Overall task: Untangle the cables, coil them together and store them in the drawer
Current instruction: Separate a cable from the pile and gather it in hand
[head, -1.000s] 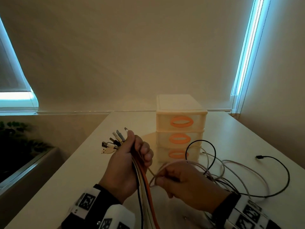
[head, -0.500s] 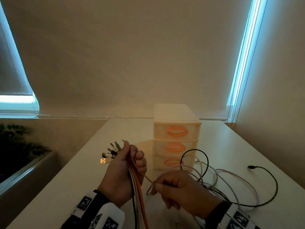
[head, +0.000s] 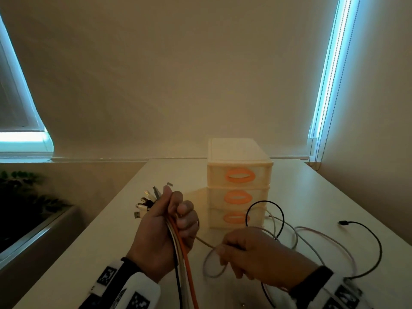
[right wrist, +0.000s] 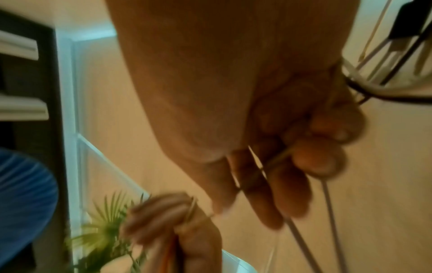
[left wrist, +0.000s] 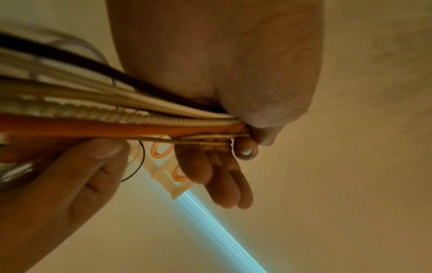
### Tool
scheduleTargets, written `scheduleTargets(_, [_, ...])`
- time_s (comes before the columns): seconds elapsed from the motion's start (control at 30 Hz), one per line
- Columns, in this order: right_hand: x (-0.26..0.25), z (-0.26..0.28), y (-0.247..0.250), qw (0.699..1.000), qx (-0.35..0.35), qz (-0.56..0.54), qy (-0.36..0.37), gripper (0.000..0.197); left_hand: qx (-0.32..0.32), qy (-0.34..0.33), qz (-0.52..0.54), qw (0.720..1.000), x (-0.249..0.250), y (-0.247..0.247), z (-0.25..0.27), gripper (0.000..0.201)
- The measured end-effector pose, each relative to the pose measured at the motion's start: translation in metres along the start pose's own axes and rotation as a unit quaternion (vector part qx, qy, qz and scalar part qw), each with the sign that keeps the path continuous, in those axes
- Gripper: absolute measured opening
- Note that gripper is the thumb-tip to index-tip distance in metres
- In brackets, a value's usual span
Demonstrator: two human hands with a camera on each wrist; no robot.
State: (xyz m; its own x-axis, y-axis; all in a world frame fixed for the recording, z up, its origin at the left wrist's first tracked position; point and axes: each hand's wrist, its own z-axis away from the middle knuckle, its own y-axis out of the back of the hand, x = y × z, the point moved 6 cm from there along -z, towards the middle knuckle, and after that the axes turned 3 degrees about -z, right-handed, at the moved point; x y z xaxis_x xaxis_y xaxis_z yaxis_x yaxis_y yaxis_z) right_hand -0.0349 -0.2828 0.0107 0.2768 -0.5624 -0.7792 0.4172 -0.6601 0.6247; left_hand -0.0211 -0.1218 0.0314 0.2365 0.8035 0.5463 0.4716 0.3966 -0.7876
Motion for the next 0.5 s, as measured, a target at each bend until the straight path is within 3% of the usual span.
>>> scheduleTargets(0.07, [0.001,0.003,0.013,1.000,-0.008,-0.009,-0.013,0.029,-0.066,0.030,-0.004,0.997,0.002,-0.008,0.001,0.053])
scheduleTargets(0.13, [0.000,0.003,0.033,0.997,0.077,0.029,0.000,0.028,-0.080,0.074,-0.083,0.991,-0.006,-0.013,0.006,0.052])
scheduleTargets(0.23, [-0.012,0.005,0.038,0.975,0.205,0.079,0.047,0.026,-0.071,0.161,-0.303,0.936,-0.035,-0.017,0.014,0.050])
scheduleTargets(0.3, [-0.017,0.007,0.030,0.961,0.257,0.050,0.088,0.021,-0.034,0.172,-0.397,0.901,-0.046,-0.015,0.013,0.052])
scheduleTargets(0.4, [-0.023,0.008,0.014,0.965,0.217,0.038,0.145,0.013,0.075,0.093,-0.433,0.893,-0.037,-0.009,0.009,0.051])
scheduleTargets(0.5, [-0.025,0.005,-0.003,0.988,0.085,0.015,0.131,0.024,0.129,0.019,-0.369,0.920,-0.018,-0.004,0.004,0.051])
